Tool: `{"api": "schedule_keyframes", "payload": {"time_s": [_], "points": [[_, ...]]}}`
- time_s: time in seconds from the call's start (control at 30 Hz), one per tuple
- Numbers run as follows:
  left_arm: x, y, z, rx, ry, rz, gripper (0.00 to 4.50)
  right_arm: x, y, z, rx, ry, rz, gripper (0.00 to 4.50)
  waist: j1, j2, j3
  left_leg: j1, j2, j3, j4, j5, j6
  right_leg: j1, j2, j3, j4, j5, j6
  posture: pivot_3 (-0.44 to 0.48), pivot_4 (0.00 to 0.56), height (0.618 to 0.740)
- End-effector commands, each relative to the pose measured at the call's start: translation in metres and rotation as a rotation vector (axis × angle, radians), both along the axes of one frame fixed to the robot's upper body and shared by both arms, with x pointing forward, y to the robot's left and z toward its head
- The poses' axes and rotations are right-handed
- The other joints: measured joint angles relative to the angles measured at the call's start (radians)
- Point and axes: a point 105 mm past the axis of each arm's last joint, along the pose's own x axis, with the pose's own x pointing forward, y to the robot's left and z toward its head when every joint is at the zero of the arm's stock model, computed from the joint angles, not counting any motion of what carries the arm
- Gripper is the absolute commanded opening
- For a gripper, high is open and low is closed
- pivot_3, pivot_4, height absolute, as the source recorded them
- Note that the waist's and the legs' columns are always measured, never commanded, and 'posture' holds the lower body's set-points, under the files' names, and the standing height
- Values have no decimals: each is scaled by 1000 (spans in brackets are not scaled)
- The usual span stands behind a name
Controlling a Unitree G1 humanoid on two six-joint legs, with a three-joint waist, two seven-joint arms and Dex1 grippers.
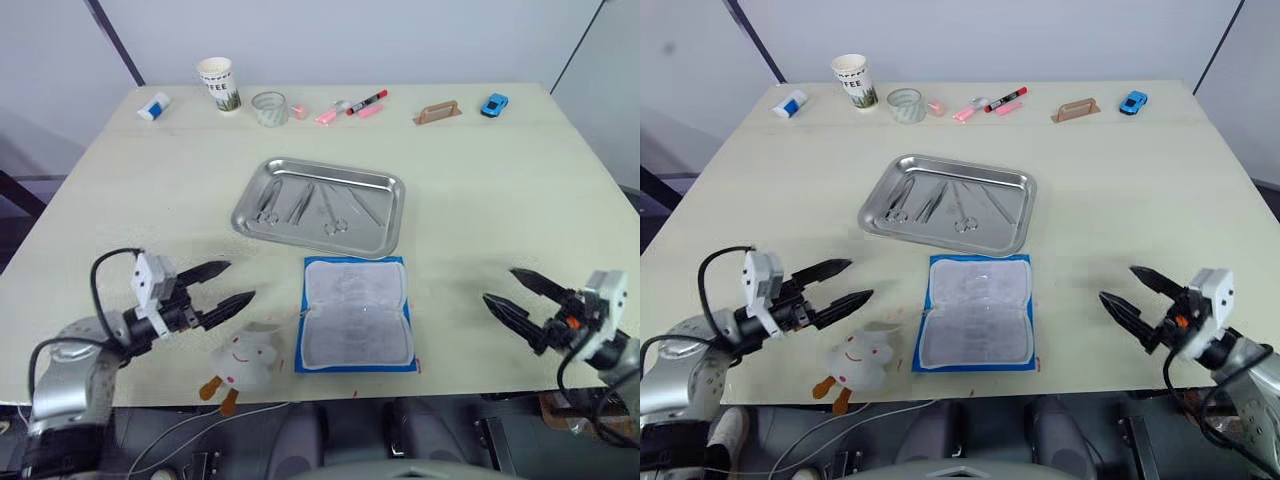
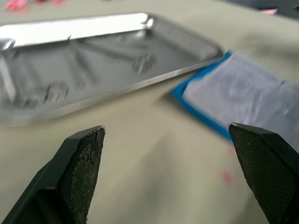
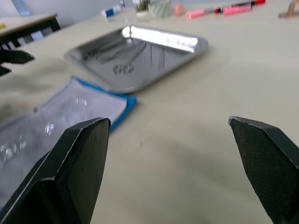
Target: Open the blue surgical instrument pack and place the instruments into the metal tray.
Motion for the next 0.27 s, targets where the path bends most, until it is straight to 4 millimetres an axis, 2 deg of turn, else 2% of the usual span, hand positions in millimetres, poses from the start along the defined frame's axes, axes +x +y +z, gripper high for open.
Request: {"api": "schedule_keyframes", "payload": {"time_s": [0.03, 0.27], "points": [[-1, 18, 2, 78, -22, 80, 4500, -11, -10, 5, -50, -40, 18, 4453, 2, 0, 0, 0, 0, 0, 0, 0, 0, 0, 0, 0, 0, 0, 0, 0, 150, 728], [-5, 30, -7, 139, -19, 126, 4500, -32, -23, -6, -98, -35, 31, 4453, 13, -1, 0, 1, 0, 1, 0, 0, 0, 0, -1, 0, 0, -1, 2, 0, 150, 728]]}}
